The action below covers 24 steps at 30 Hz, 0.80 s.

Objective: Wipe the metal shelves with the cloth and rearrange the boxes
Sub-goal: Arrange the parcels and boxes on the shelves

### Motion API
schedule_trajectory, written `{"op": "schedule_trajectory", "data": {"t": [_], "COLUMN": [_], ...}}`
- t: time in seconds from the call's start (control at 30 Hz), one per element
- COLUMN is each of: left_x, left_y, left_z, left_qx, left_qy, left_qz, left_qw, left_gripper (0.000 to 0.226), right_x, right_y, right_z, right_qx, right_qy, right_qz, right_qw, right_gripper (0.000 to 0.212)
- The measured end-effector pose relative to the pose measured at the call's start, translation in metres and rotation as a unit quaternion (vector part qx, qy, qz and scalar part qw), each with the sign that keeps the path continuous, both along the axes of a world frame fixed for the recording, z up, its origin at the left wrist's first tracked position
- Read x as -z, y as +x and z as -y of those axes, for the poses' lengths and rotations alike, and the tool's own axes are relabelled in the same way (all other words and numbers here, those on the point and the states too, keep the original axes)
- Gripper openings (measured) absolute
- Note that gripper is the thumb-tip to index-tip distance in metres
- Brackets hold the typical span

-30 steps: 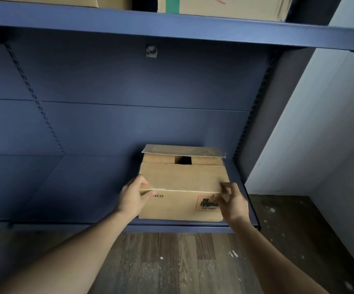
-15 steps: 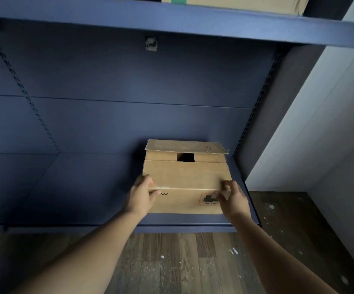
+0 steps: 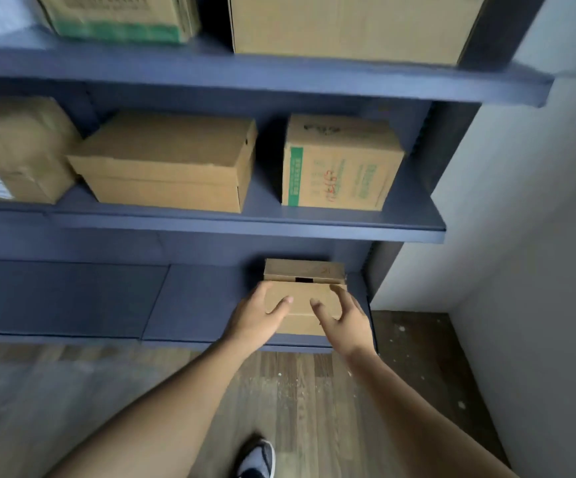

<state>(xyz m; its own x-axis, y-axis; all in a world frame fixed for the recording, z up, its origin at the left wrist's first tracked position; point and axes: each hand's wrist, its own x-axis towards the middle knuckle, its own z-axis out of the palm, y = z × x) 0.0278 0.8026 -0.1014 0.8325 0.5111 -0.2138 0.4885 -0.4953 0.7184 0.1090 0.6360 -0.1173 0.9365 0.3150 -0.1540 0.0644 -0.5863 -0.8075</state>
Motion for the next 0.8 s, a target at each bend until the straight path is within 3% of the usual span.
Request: {"op": "schedule_trajectory", "data": {"t": [0.07, 0.27, 0.33, 0.5, 0.67, 0.8], "left_x": [-0.077, -0.278, -0.343, -0.498, -0.592, -0.621], "left_y": [-0.016, -0.05, -0.059, -0.082, -0.091, -0.087], "left_z": [0.006, 0.01, 0.007, -0.018, -0.069, -0.138], "left_qx": [-0.029, -0.037, -0.035, -0.033, -0.02, -0.021], "left_qy": [-0.007, 0.002, 0.005, 0.057, 0.104, 0.121], "left_qz": [0.047, 0.183, 0.238, 0.368, 0.458, 0.486], "left_qw": [0.998, 0.982, 0.971, 0.928, 0.883, 0.865], "left_gripper": [0.055, 0.062, 0.068, 0.06, 0.051, 0.05], "right_x": [-0.072, -0.288, -0.355, -0.509, -0.601, -0.637], "right_y": [-0.016, -0.047, -0.055, -0.078, -0.089, -0.081], "right_z": [0.004, 0.002, -0.002, -0.029, -0.08, -0.143], "right_qx": [-0.003, -0.039, -0.039, -0.066, -0.085, -0.095], "right_qy": [0.03, 0.123, 0.154, 0.246, 0.284, 0.296], "right_qz": [0.014, 0.115, 0.155, 0.246, 0.308, 0.332], "right_qw": [0.999, 0.985, 0.975, 0.935, 0.904, 0.89], "right_gripper": [0.075, 0.067, 0.071, 0.076, 0.074, 0.074]}}
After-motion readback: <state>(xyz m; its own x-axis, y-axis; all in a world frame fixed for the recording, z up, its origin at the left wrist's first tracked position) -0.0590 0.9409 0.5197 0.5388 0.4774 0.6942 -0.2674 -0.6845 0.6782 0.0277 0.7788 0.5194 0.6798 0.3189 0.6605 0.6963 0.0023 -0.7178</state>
